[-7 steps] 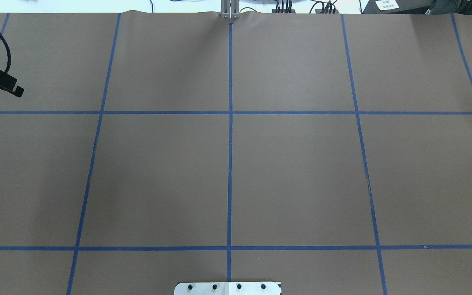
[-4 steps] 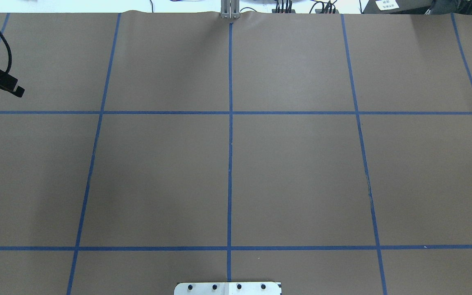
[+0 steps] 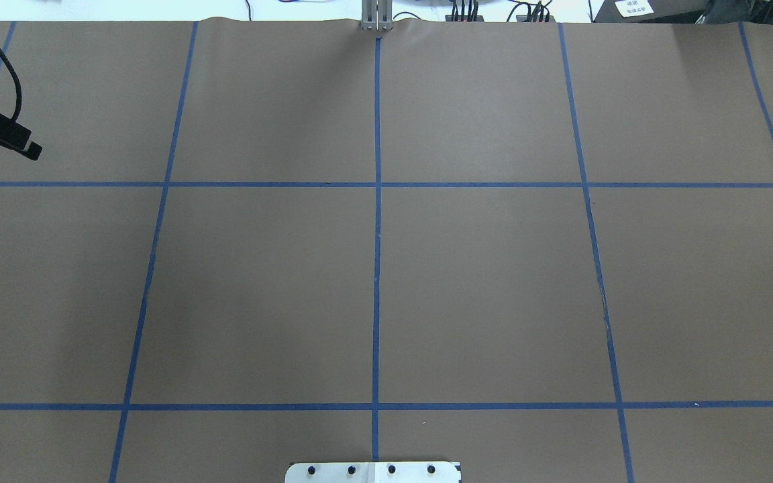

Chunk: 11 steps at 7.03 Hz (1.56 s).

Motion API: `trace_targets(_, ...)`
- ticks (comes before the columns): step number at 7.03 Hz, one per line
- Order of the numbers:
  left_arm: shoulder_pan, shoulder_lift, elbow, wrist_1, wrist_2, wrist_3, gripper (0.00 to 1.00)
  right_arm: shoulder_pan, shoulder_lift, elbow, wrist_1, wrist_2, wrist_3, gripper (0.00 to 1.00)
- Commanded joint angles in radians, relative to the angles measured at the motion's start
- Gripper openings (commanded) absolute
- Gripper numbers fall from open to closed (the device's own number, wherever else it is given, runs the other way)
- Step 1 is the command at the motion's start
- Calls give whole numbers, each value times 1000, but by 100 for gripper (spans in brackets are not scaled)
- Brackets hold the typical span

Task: Left arm hands cup to right arm to dump lemon

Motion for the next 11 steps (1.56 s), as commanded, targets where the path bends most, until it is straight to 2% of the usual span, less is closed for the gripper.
trace_targets(1,0,0,-1,0,2,0,100,3,14,-1,28,-66,179,33)
trace_targets(5,3,0,-3,0,2,0,100,4,8,-40,135,-112,340,32)
trace_targets(7,3,4,-4,0,2,0,100,4,11,-40,135,-118,432,33)
trace_targets(10,3,9,-7,0,1,0,100,3,14,-40,134,-125,413,33)
trace_targets(11,3,9,-9,-2,-2,0,100,3,24,-26,135,-118,318,33)
